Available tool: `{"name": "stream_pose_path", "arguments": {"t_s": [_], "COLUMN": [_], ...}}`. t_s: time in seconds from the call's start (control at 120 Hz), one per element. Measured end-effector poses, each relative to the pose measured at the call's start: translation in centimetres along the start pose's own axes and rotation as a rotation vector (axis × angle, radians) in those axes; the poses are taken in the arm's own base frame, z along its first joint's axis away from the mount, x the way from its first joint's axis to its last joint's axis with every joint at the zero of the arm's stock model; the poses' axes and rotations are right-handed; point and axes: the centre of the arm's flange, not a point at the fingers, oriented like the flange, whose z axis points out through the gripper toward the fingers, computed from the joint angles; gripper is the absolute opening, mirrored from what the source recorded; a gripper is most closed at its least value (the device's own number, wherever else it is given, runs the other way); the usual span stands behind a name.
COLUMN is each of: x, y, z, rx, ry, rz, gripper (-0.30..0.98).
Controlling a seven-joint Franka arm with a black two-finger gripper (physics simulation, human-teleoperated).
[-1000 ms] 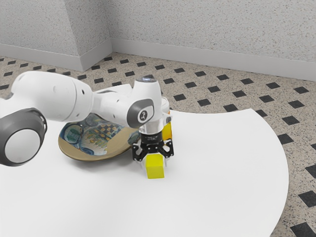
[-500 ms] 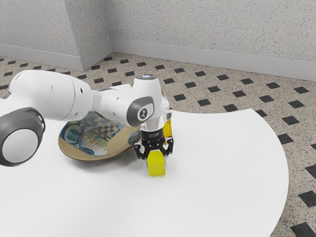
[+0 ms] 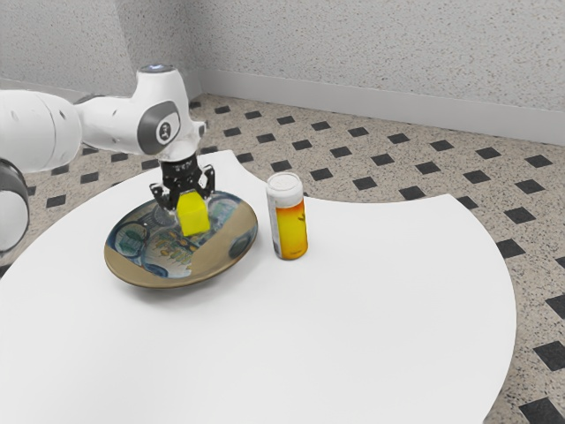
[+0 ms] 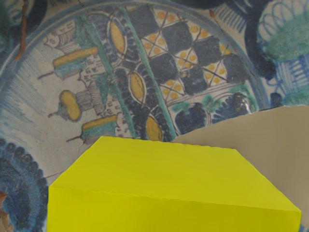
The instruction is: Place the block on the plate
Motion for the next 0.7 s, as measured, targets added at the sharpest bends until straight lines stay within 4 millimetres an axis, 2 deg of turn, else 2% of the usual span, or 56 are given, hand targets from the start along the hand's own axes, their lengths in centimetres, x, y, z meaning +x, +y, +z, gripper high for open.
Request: {"name": "stream_pose_path", "arguments": {"t_s": [0.092,0.192,0.342,0.442,0.508,0.575,0.617,0.7], "x": [1.8,2.3,2.5,2.4,2.1,0.6,-1.2,-6.4], "y": [-0.3,-0.5,-0.7,-0.7,-0.6,-0.5,-0.6,-0.7], "z": [3.4,5.1,5.4,4.4,1.9,-2.6,-7.3,-17.2], "rx": [0.024,0.034,0.033,0.023,0.006,-0.012,-0.031,-0.071], "ry": [-0.031,-0.052,-0.06,-0.053,-0.032,-0.011,0.015,0.081], "rz": [-0.026,-0.036,-0.043,-0.042,-0.035,-0.009,0.032,0.173], "gripper": [0.34,0.34,0.47,0.55,0.58,0.61,0.62,0.64]}}
